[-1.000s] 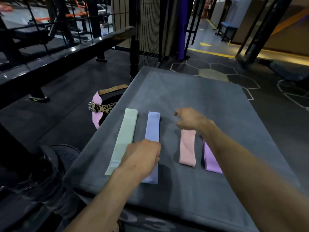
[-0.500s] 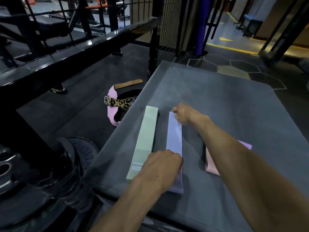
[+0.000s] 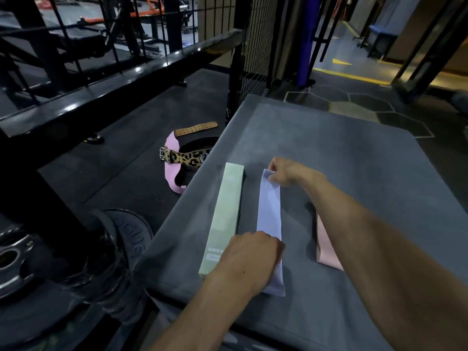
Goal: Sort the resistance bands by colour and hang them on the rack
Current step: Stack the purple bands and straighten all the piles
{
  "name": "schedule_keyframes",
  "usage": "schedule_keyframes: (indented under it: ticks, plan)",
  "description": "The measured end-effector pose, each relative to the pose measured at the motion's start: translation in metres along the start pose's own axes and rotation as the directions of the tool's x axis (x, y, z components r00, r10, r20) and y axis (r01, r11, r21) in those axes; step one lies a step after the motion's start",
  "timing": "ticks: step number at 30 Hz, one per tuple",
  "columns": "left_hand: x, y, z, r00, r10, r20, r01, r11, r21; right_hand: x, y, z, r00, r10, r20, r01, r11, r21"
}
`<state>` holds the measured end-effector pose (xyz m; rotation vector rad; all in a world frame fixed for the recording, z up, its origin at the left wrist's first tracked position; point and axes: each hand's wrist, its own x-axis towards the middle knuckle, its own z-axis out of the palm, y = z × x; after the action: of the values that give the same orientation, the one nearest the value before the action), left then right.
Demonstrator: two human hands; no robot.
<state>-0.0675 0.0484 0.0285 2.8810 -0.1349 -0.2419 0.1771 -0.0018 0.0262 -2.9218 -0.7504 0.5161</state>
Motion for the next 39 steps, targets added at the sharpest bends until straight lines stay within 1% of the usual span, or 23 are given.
schedule_keyframes:
  ticks: [3,6,8,11,13,16,18,19,21,22,23,26,28,30,33,39]
  plan:
    - [-0.002,0.001,-0.003,1.0,0.008,-0.015,-0.008,1.0,0.007,-0.011,0.003,-0.006,0.999,-0.003,-0.045,0.005,0.998,0.058]
    - [-0.003,0.001,-0.004,1.0,-0.001,-0.002,0.001,1.0,-0.007,-0.027,0.003,-0.02,0.994,-0.052,-0.094,0.061,0.994,0.09]
    - [-0.003,0.001,-0.004,1.0,-0.007,0.002,0.007,1.0,-0.01,-0.036,0.003,-0.034,0.991,-0.085,-0.099,0.096,0.99,0.103]
    - [-0.006,0.003,-0.007,1.0,-0.005,0.013,0.005,1.0,0.0,-0.056,0.0,-0.058,0.989,-0.129,-0.071,0.138,0.982,0.129]
    - [-0.007,0.006,-0.009,0.998,-0.033,0.05,0.033,0.999,0.007,-0.068,-0.003,-0.074,0.986,-0.153,-0.072,0.163,0.973,0.161]
    - [-0.002,0.011,-0.013,0.987,-0.12,0.111,0.118,0.993,0.017,-0.081,-0.006,-0.099,0.97,-0.179,-0.163,0.201,0.971,0.132]
    - [0.002,0.011,-0.018,0.98,-0.159,0.121,0.158,0.987,0.019,-0.088,-0.007,-0.118,0.941,-0.216,-0.262,0.242,0.968,0.072]
    - [0.003,0.009,-0.02,0.983,-0.158,0.092,0.157,0.987,0.019,-0.092,-0.008,-0.127,0.919,-0.24,-0.314,0.268,0.962,0.049]
    - [0.003,0.003,-0.023,0.995,-0.07,-0.064,0.073,0.996,0.05,-0.101,-0.011,-0.144,0.861,-0.303,-0.408,0.334,0.943,0.005]
    - [0.001,0.002,-0.024,0.991,-0.036,-0.125,0.045,0.997,0.07,-0.105,-0.012,-0.15,0.832,-0.334,-0.442,0.363,0.932,-0.02]
    - [0.0,0.0,-0.025,0.987,-0.032,-0.155,0.045,0.996,0.082,-0.11,-0.013,-0.156,0.803,-0.362,-0.473,0.385,0.921,-0.052]
    - [-0.001,-0.004,-0.029,0.984,-0.092,-0.154,0.092,0.996,-0.005,-0.117,-0.012,-0.163,0.719,-0.4,-0.568,0.408,0.905,-0.121]
    - [-0.003,-0.005,-0.032,0.985,-0.11,-0.134,0.101,0.992,-0.074,-0.122,-0.012,-0.163,0.694,-0.393,-0.603,0.394,0.909,-0.139]
    - [-0.007,-0.007,-0.035,0.986,-0.118,-0.122,0.105,0.989,-0.104,-0.128,-0.014,-0.159,0.701,-0.401,-0.59,0.383,0.909,-0.164]
    - [-0.011,-0.006,-0.038,0.987,-0.106,-0.117,0.093,0.99,-0.105,-0.137,-0.015,-0.151,0.714,-0.423,-0.559,0.389,0.902,-0.185]
    - [-0.02,-0.007,-0.038,0.983,-0.11,-0.146,0.086,0.984,-0.159,-0.15,-0.013,-0.168,0.732,-0.372,-0.57,0.345,0.925,-0.16]
